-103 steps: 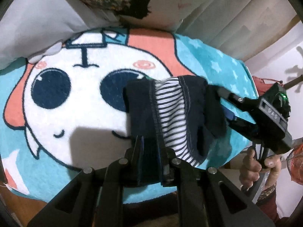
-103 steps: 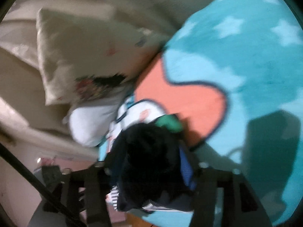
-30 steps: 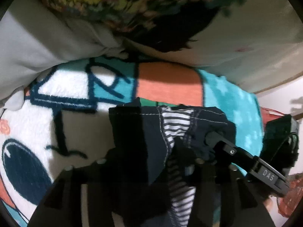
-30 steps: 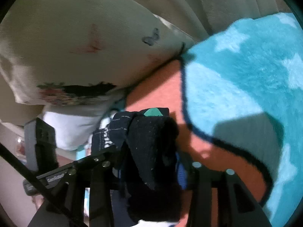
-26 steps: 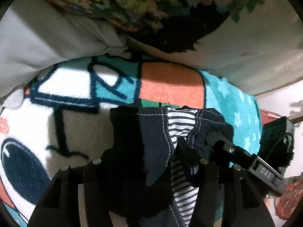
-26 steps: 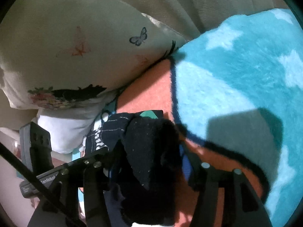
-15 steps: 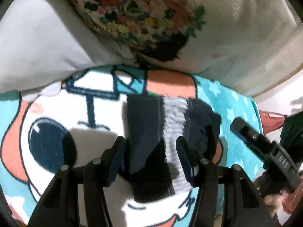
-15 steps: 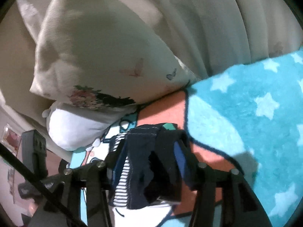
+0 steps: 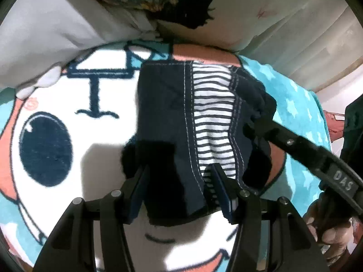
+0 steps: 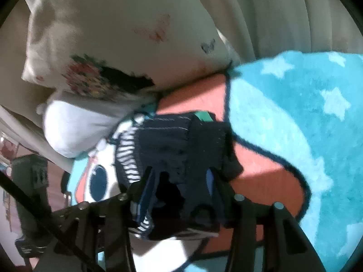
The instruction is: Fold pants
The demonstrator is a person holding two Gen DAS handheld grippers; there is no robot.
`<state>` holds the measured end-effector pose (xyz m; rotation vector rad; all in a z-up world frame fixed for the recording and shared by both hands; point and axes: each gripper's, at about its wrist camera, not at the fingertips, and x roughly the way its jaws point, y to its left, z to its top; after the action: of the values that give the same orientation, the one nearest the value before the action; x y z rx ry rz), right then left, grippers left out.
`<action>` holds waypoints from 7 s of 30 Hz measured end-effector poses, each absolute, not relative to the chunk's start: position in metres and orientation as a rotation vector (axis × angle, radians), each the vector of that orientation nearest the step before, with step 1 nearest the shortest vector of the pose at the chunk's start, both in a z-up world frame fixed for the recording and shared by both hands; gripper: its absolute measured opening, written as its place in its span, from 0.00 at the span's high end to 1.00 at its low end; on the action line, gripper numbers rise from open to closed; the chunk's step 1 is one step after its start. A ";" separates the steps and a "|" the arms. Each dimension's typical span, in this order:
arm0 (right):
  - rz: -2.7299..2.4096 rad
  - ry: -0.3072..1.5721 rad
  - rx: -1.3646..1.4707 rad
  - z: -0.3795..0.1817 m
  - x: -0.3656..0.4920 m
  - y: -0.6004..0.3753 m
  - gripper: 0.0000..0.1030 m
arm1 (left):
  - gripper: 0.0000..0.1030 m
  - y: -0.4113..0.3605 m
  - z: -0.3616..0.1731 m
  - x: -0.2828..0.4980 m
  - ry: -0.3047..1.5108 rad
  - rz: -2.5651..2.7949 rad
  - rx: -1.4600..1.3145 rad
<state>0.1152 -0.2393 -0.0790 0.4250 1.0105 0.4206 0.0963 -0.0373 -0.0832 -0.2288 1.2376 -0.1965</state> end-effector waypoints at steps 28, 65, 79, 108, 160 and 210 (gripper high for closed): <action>0.189 0.950 0.186 -0.032 -0.016 -0.166 0.27 | 0.16 0.013 0.040 -0.016 0.828 -0.015 -0.029; 0.128 1.040 0.161 -0.047 -0.024 -0.153 0.25 | 0.16 0.028 0.002 -0.020 1.011 -0.079 -0.077; 0.103 1.076 0.162 -0.057 -0.016 -0.160 0.24 | 0.16 0.021 -0.012 -0.007 1.059 -0.098 -0.082; 0.090 1.131 0.121 -0.070 -0.007 -0.146 0.23 | 0.16 0.035 -0.034 0.010 1.129 -0.111 -0.133; 0.350 1.068 0.320 -0.066 0.091 -0.284 0.17 | 0.16 -0.014 -0.041 0.053 1.086 0.105 -0.298; 0.698 1.060 0.533 -0.035 0.132 -0.173 0.54 | 0.70 0.001 -0.010 0.061 1.041 -0.082 -0.276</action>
<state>0.1325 -0.1726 -0.0355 0.5333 1.0600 0.6984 0.0609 0.0009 -0.0102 -0.2762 1.0405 -0.0822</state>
